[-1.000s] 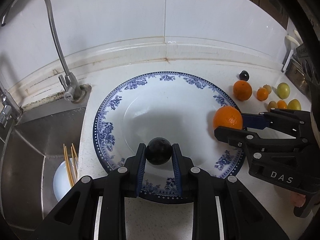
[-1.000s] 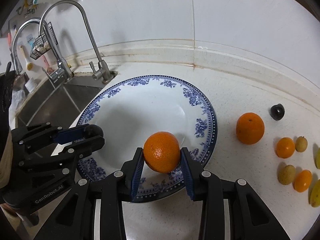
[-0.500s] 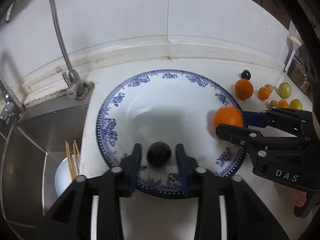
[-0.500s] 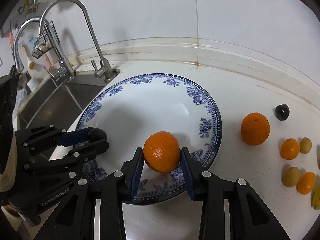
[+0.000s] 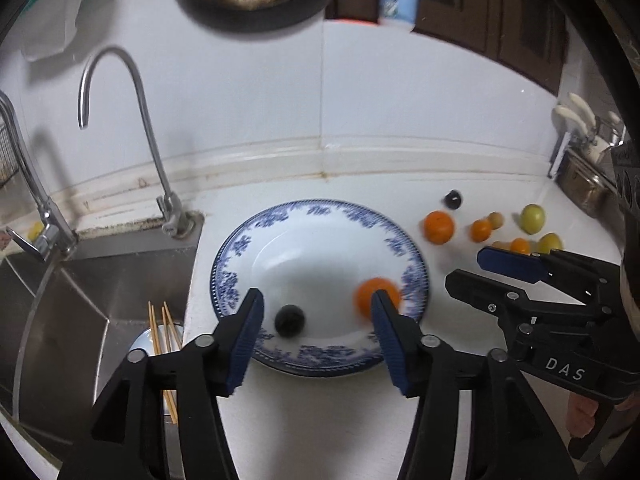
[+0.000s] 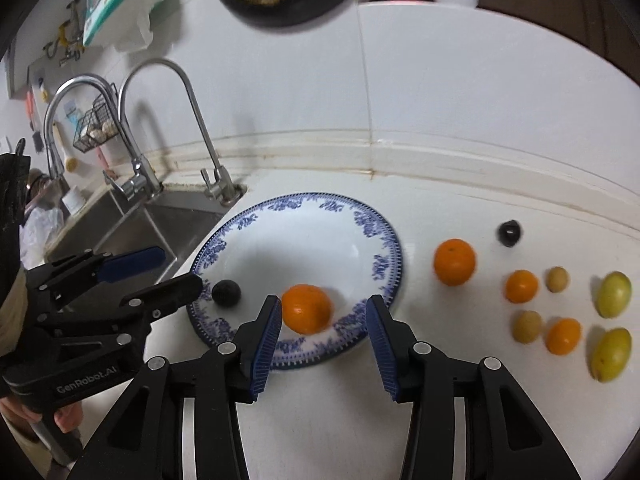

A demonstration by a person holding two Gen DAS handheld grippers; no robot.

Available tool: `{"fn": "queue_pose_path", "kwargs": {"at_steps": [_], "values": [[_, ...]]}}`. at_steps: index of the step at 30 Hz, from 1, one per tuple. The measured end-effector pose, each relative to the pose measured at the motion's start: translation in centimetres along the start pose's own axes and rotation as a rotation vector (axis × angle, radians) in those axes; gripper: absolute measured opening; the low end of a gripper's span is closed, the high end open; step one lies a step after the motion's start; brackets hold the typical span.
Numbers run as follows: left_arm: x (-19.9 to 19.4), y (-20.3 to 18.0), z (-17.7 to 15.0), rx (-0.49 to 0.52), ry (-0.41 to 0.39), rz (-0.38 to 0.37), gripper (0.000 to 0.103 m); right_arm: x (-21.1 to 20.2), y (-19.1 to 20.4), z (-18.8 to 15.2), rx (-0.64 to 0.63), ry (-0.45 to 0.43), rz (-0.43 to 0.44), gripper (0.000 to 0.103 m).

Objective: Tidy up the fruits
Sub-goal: 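Lift both open tools off the plate and move them back toward the fruits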

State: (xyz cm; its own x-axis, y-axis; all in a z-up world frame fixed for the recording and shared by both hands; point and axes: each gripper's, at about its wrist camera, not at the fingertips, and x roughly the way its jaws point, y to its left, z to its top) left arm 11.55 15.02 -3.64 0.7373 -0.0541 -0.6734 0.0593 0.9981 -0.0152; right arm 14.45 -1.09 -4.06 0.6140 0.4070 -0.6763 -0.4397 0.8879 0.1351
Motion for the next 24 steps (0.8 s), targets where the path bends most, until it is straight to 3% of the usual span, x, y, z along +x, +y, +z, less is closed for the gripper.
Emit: {"fn": "queue_pose_path", "kwargs": {"at_steps": [4, 9, 11, 24], "values": [[-1.6, -1.6, 0.2, 0.01, -0.042, -0.027, 0.065, -2.9, -0.7, -0.8, 0.015, -0.043, -0.042, 0.054], [-3.2, -4.0, 0.6, 0.038, -0.078, -0.074, 0.069, -6.1, -2.0, -1.3, 0.039, -0.096, -0.098, 0.055], [-3.6, -4.7, 0.8, 0.042, -0.092, -0.086, 0.07, -7.3, -2.5, -1.4, 0.045, -0.119, -0.124, 0.063], [-4.6, -10.4, 2.3, 0.114, -0.166, -0.149, 0.08, -13.3, -6.6, -2.8, 0.11, -0.203, -0.274, 0.071]]}}
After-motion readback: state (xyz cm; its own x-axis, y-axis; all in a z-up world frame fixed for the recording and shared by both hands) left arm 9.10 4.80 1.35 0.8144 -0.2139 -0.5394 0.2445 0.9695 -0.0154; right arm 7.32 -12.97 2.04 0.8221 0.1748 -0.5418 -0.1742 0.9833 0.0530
